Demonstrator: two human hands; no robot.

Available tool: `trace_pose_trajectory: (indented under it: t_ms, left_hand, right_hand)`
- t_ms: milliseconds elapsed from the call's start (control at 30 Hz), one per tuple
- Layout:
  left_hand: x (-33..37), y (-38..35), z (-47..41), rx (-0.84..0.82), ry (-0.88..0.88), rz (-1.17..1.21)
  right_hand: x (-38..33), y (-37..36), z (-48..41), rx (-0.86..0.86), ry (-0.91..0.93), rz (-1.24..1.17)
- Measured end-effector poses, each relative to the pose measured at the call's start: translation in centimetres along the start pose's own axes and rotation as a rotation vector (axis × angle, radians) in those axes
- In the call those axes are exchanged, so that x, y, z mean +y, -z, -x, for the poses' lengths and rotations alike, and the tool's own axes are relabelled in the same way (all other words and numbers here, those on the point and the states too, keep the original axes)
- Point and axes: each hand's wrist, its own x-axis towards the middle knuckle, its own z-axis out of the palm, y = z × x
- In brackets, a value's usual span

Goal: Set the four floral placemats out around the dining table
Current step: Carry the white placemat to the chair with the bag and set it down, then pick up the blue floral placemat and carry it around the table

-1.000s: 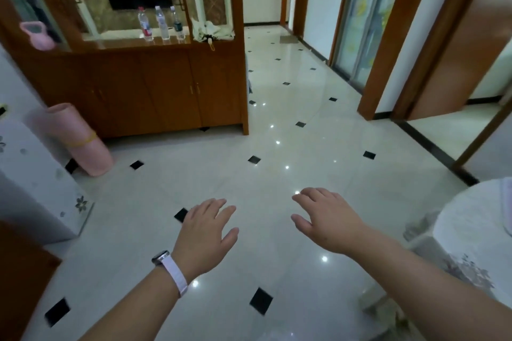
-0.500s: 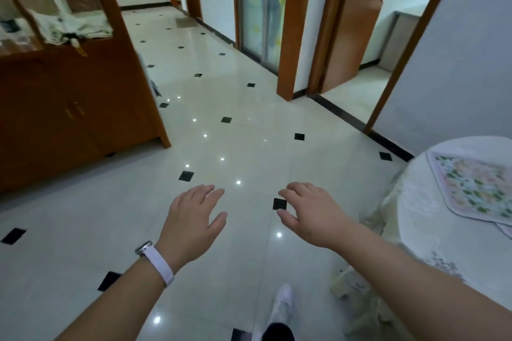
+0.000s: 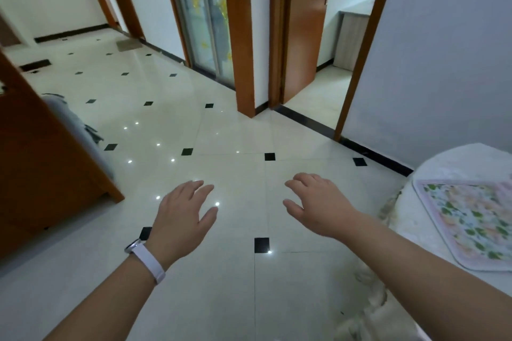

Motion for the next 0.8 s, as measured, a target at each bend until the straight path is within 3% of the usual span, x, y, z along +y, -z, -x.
trace_pose_trajectory:
  t_ms: [433,700,800]
  left_hand:
    - [-2.6,-8.2,-23.5,-0.130,-0.357,0.082]
    - [-4.8,-12.3,-39.9,-0.186,-0.603,0.174]
    - [-3.5,-13.3,-44.3,-0.226,-0.776,0.156]
  right_hand:
    - [7.4,-0.7,-13.4,0.010,-0.317,0.011]
    - [9.4,0.3,-23.1,0.024,-0.611,-0.009]
    - [10.2,0.7,-23.4,0.071,-0.742,-0.028]
